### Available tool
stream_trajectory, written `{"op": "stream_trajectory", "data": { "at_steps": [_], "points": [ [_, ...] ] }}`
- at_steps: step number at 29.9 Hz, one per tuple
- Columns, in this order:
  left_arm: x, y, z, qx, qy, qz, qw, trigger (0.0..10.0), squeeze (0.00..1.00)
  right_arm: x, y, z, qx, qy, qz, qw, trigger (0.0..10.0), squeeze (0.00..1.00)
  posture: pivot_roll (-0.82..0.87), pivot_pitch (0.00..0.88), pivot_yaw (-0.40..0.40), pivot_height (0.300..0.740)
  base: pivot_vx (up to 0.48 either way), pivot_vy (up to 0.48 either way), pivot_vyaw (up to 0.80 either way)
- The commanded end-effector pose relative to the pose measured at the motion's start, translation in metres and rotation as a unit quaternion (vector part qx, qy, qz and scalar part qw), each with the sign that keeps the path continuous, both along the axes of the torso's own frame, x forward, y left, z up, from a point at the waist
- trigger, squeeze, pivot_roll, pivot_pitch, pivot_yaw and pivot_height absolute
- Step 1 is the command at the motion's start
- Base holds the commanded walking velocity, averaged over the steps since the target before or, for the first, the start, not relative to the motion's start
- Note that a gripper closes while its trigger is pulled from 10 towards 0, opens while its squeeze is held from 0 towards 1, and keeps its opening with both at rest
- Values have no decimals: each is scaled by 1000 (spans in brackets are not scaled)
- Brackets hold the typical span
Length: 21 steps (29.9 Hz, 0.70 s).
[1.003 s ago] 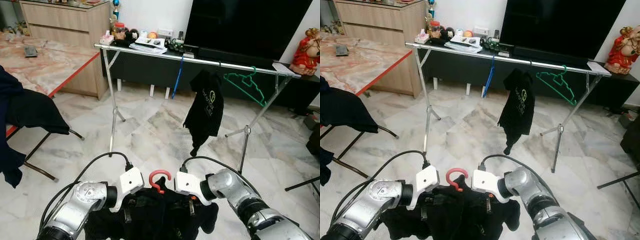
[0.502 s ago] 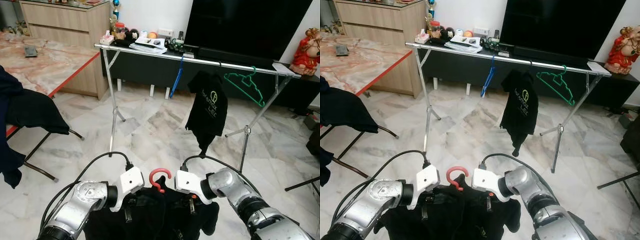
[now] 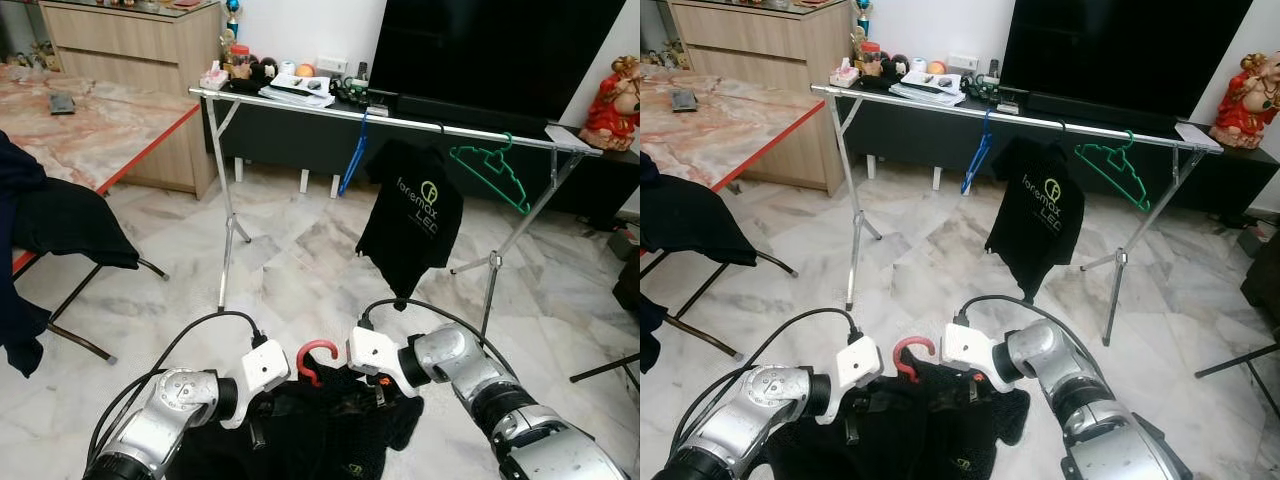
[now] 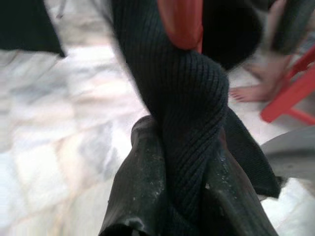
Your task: Hang hanger
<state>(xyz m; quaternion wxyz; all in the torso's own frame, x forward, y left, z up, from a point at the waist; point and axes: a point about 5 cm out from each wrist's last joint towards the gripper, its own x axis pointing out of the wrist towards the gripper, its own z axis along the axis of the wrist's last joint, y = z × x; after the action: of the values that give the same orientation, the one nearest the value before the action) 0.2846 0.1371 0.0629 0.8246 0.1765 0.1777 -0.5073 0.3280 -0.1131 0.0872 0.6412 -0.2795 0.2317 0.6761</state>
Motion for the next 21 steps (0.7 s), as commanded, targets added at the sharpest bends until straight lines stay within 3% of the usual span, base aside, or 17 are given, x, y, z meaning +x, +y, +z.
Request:
{"op": "stream_trajectory", "data": {
  "at_steps": [1,3,5,10,12,14,15,16,17,18,19,20,21],
  "points": [
    [11,1,9,1,-36,23,999,0,0,4,-5,7,-24,-21,20,999,10000,1000,28,0,-126,740,0,0,0],
    [14,5,7,5,-44,49,998,0,0,6,-10,10,-38,-36,18,998,10000,1000,26,0,-126,740,0,0,0],
    [18,11,5,5,-53,84,995,0,0,13,-19,16,-41,-61,-19,997,10000,1000,24,0,-127,740,0,0,0],
    [16,18,-2,-4,-52,129,990,0,0,19,-44,24,-6,-79,-92,993,10000,1000,12,0,-123,740,0,0,0],
    [17,22,-5,-8,-57,158,986,0,0,22,-55,28,23,-98,-144,984,10000,1000,6,0,-120,740,0,0,0],
    [17,25,-8,-2,-67,182,981,0,0,28,-66,35,58,-133,-213,966,10000,1000,-2,0,-117,740,0,0,0],
    [18,28,-9,0,-71,199,977,0,0,32,-76,38,75,-150,-273,947,10000,867,-9,0,-115,740,0,0,0],
    [18,30,-10,0,-81,215,973,0,0,36,-88,40,92,-171,-340,920,10000,90,-17,0,-112,740,0,0,0],
    [19,32,-11,-1,-94,237,967,0,0,38,-106,41,110,-189,-430,876,10000,0,-26,0,-107,740,0,0,0],
    [19,32,-10,-3,-100,247,964,0,0,37,-116,37,117,-186,-480,849,10000,0,-28,0,-106,740,0,0,0],
    [19,30,-10,-6,-109,257,960,2471,0,30,-134,25,120,-182,-560,799,10000,0,-29,0,-104,740,0,0,0],
    [19,29,-10,-6,-113,258,959,2471,0,27,-140,21,120,-184,-580,784,10000,0,-29,0,-104,740,0,0,0],
    [20,27,-9,-8,-120,260,958,4118,0,22,-146,13,125,-174,-613,761,10000,0,-32,0,-100,740,0,0,0]
  ]
}}
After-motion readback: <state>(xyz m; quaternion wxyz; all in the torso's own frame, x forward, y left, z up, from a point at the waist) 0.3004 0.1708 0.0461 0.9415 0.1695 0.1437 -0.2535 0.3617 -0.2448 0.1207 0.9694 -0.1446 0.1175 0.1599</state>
